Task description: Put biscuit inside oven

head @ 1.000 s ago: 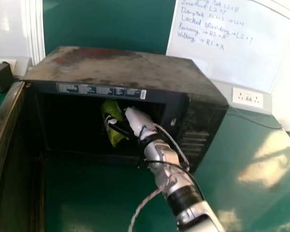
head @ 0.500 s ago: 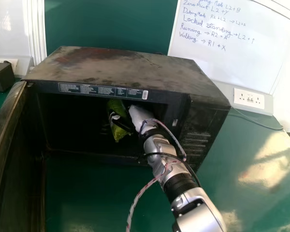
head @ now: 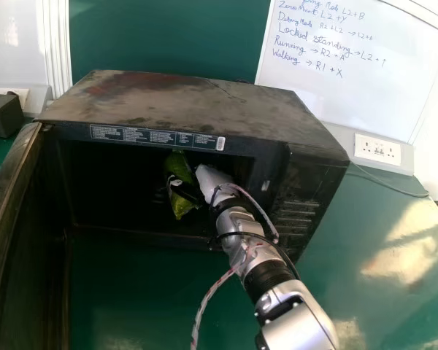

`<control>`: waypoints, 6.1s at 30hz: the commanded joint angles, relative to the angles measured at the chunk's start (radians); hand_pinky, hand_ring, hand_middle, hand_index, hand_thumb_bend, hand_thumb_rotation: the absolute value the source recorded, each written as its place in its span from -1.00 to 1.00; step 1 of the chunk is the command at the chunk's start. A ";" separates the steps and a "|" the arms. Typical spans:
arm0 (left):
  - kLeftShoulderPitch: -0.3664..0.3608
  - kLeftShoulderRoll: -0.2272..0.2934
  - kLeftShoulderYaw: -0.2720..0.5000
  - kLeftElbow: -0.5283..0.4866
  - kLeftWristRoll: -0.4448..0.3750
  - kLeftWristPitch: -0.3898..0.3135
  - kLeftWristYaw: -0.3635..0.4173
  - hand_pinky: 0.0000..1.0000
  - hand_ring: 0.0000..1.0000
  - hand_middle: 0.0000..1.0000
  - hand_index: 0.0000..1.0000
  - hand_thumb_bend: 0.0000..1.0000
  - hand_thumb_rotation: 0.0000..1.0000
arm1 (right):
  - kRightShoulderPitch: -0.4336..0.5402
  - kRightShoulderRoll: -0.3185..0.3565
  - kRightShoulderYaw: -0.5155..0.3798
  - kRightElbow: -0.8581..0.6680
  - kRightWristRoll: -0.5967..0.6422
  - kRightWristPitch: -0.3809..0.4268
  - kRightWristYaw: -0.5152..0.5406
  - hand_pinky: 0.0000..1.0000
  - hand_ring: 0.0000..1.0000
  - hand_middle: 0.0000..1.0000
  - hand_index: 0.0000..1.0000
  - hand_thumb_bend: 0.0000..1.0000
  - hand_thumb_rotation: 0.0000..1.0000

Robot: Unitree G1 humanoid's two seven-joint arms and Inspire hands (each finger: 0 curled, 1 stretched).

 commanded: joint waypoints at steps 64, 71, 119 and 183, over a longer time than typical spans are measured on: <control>0.120 0.139 0.052 0.049 0.341 -0.029 -0.027 -0.28 -0.12 0.02 0.06 0.62 0.68 | -0.056 0.073 0.007 0.086 0.024 0.037 -0.053 1.00 1.00 0.99 0.87 1.00 -0.09; 0.114 0.142 0.049 0.060 0.340 -0.045 -0.026 -0.29 -0.26 -0.07 0.00 0.67 0.69 | -0.042 0.064 0.013 0.076 0.024 0.023 -0.080 1.00 1.00 0.96 0.88 1.00 0.00; 0.038 0.146 0.028 0.116 0.167 -0.101 -0.052 0.31 0.46 0.52 0.49 0.76 0.82 | 0.928 -0.397 -0.282 -1.497 0.106 -0.223 0.166 1.00 1.00 1.00 1.00 1.00 0.77; -0.079 0.173 0.081 0.140 0.059 -0.158 -0.111 0.71 0.73 0.70 0.62 0.93 0.93 | 1.347 -0.466 -0.941 -1.577 1.876 0.558 0.440 1.00 1.00 1.00 1.00 1.00 0.86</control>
